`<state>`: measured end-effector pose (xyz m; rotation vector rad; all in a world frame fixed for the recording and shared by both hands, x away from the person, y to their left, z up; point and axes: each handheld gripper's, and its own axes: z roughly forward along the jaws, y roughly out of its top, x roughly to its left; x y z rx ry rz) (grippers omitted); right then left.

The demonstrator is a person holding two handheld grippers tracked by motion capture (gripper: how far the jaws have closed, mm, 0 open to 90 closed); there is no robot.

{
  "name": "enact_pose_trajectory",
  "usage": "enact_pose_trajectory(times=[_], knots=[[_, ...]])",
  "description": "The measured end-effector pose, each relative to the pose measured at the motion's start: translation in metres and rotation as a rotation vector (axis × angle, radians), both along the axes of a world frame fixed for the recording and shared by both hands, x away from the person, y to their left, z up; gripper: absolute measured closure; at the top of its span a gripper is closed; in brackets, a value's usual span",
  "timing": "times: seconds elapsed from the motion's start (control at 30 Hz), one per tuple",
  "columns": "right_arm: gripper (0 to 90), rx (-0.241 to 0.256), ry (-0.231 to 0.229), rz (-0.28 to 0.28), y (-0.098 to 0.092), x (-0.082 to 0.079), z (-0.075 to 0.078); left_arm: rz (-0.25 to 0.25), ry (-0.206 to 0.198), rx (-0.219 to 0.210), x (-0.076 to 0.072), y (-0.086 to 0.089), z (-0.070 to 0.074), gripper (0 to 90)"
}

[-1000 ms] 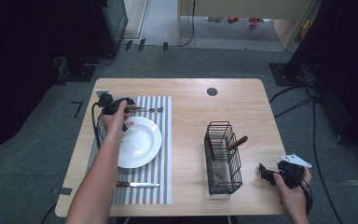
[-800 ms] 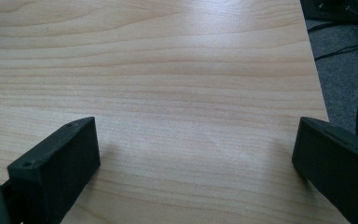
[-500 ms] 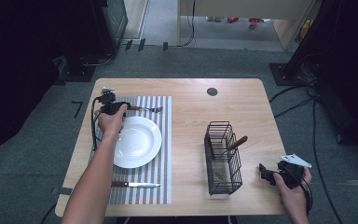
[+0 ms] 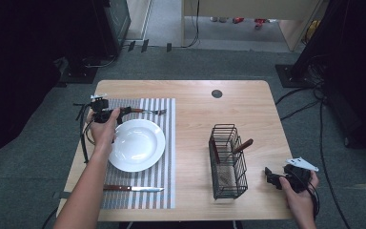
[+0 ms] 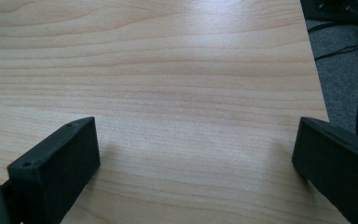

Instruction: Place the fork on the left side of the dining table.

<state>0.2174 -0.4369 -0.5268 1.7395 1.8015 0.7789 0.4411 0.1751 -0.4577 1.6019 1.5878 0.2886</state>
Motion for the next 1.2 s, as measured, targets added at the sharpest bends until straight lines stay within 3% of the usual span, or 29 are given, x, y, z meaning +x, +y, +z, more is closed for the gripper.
enact_pose_trajectory(times=[0.1,0.27,0.43,0.77,1.0,1.2], knots=[[0.3,0.000,0.001,0.000,0.000,0.000,0.000,-0.004,-0.028,-0.008,-0.018,0.008,0.005,13.0],[0.3,0.000,0.000,0.000,0.000,0.000,0.000,-0.013,-0.054,0.017,-0.035,0.013,0.009,12.9],[0.2,0.000,0.000,0.000,0.000,0.000,0.000,-0.051,-0.104,0.014,-0.063,0.019,0.015,11.5],[0.2,0.000,0.000,0.000,0.000,0.000,0.000,-0.070,-0.163,0.008,-0.098,0.024,0.022,11.3],[0.3,0.000,0.000,0.000,0.000,0.000,0.000,-0.105,-0.196,0.032,-0.127,0.023,0.022,10.6],[0.3,0.000,0.002,0.000,0.000,0.000,0.000,-0.106,-0.210,0.054,-0.142,0.025,0.016,10.0]])
